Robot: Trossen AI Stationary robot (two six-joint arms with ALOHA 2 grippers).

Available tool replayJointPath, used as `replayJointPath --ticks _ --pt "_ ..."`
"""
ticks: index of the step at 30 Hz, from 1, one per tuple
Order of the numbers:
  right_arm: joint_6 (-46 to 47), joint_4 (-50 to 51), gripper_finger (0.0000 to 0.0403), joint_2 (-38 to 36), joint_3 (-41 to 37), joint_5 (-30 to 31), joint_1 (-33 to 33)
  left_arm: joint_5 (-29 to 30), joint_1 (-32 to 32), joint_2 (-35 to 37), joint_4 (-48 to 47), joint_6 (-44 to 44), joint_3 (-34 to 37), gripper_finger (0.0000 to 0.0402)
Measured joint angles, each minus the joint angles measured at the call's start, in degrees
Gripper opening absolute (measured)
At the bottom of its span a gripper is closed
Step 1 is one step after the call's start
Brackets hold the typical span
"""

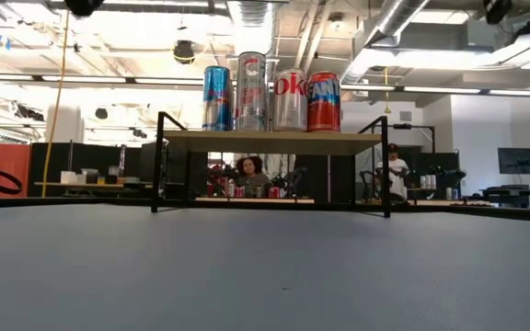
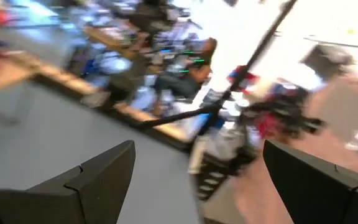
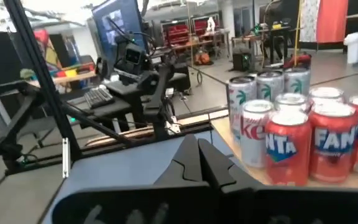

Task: Place canned beverage on shelf
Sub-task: Return to Home Position

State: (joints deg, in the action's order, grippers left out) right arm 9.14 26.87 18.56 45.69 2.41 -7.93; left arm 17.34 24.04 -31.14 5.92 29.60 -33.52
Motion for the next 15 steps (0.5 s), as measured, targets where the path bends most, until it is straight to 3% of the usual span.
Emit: replayJointPath --ticks 2,4,11,15 --pt "0.46 0.96 0.0000 -1.93 -1.14 -0.02 1.09 3.77 0.54 1.96 -4.78 -2.29 0.00 0.0343" --pt "0.99 -0.66 0.0000 -4.21 -4.52 0.09 1.92 3.00 1.74 2.81 -7.85 -11.56 0.00 0.0343" --pt "0.99 -10.39 0.0000 -12.83 -13.99 -0.25 3.68 -13.66 4.41 3.03 -4.44 -26.23 0.02 0.0343" --pt "1.52 -12.83 0.0000 -18.23 -19.69 -1.00 4.92 -14.90 5.68 3.52 -4.10 -27.55 0.97 0.0343"
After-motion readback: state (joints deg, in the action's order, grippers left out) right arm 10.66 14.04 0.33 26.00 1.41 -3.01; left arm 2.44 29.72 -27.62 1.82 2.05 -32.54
